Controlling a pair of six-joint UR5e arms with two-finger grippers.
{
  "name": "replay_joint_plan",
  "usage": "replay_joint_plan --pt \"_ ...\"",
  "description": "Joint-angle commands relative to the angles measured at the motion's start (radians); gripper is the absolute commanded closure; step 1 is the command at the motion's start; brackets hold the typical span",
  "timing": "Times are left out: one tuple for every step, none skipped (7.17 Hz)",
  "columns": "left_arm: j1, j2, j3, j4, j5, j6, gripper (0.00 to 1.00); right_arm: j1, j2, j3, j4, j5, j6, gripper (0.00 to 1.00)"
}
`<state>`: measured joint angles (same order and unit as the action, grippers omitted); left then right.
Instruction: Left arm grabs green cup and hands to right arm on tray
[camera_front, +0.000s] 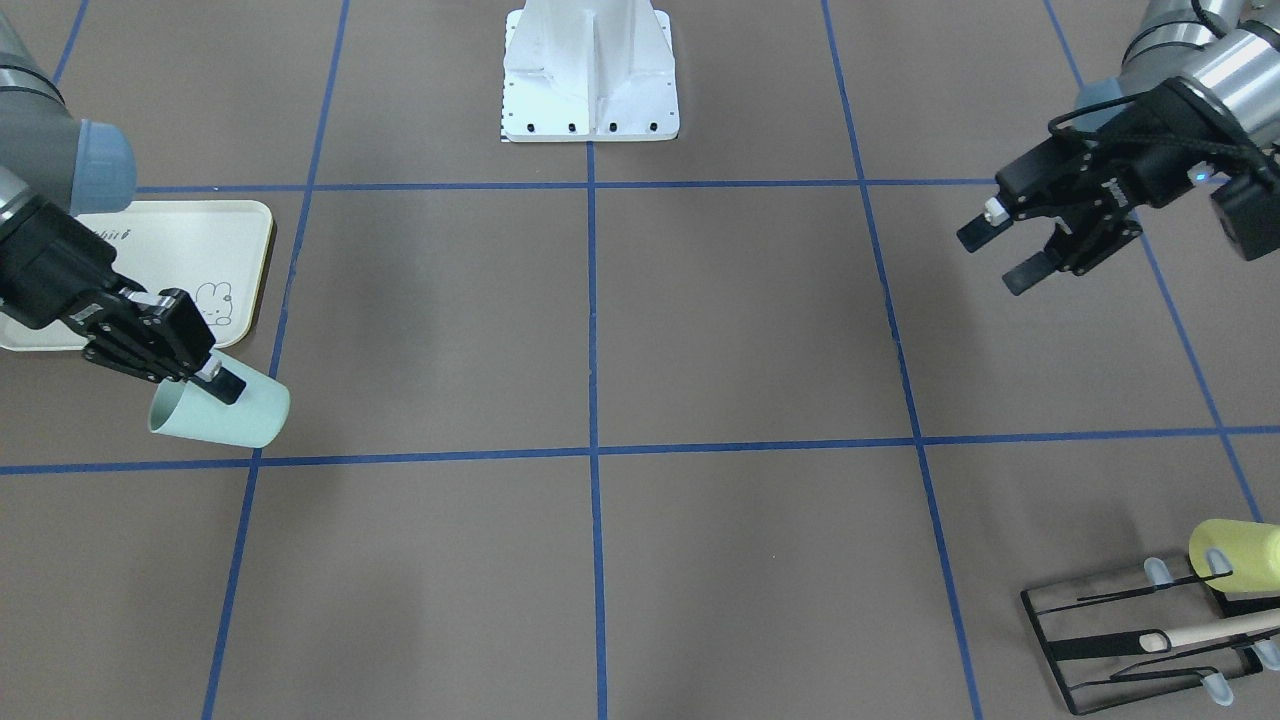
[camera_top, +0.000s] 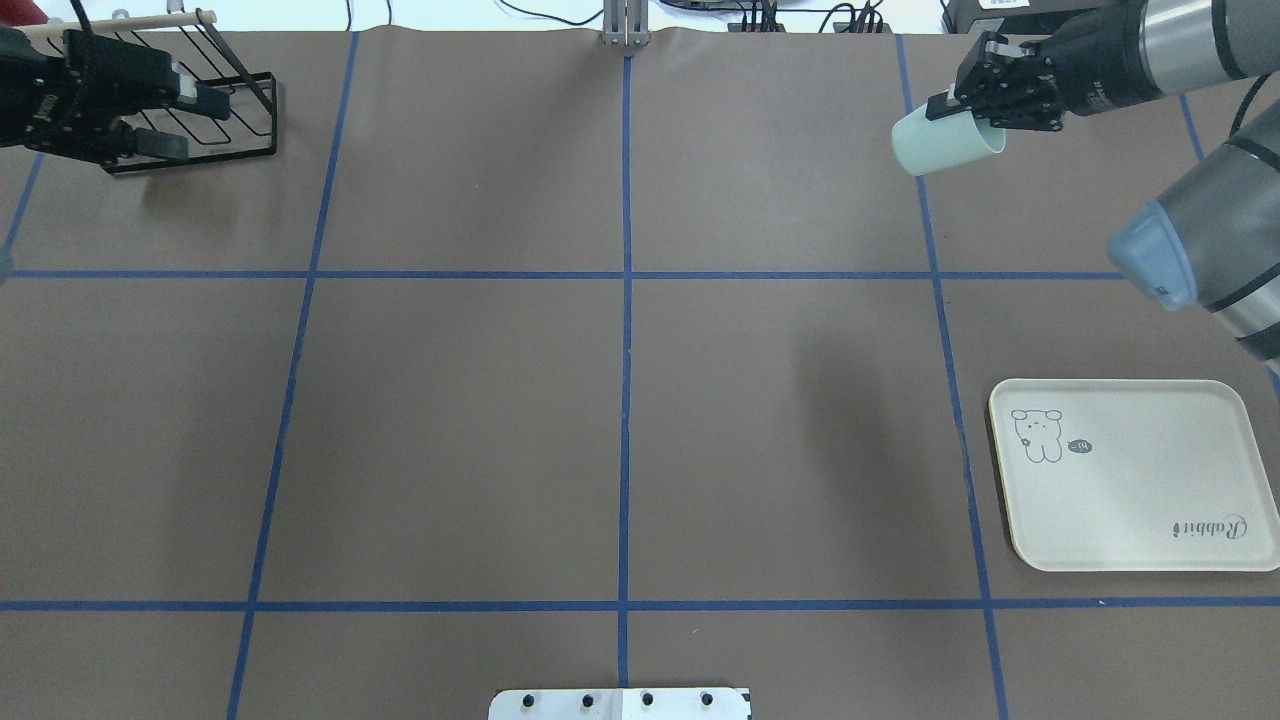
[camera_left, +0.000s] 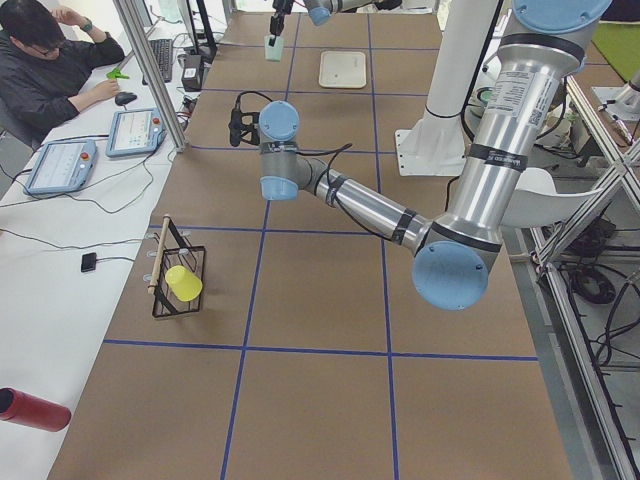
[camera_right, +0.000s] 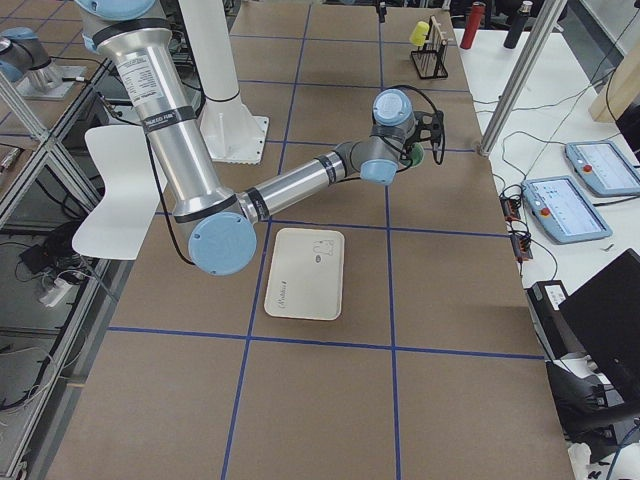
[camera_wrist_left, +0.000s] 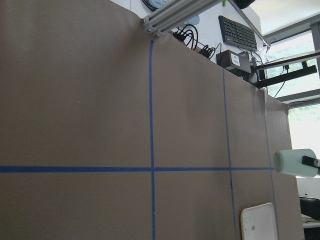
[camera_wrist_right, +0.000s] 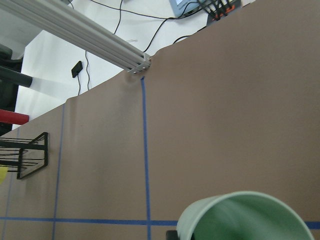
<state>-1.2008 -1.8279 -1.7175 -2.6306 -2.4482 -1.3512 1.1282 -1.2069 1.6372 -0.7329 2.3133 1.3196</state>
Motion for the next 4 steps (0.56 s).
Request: replay_joint_plan --pt "-0.104 0.083 -0.001 0.143 0.015 0.371 0.00 0.057 -0.052 0.003 -0.113 -0.005 -0.234 1.00" --pt "-0.147 0.120 -0.001 0.222 0.044 0.579 0.01 0.071 -0.086 0.006 -0.150 -0.027 -0.347 1.00" --pt "-0.170 0.166 -0.001 0.288 0.117 0.789 0.01 0.071 -0.112 0.007 -0.202 -0.066 -0.464 1.00" --pt "-0.172 0.239 0.001 0.319 0.211 0.960 0.01 0.071 -0.135 0.012 -0.258 -0.084 -0.544 1.00"
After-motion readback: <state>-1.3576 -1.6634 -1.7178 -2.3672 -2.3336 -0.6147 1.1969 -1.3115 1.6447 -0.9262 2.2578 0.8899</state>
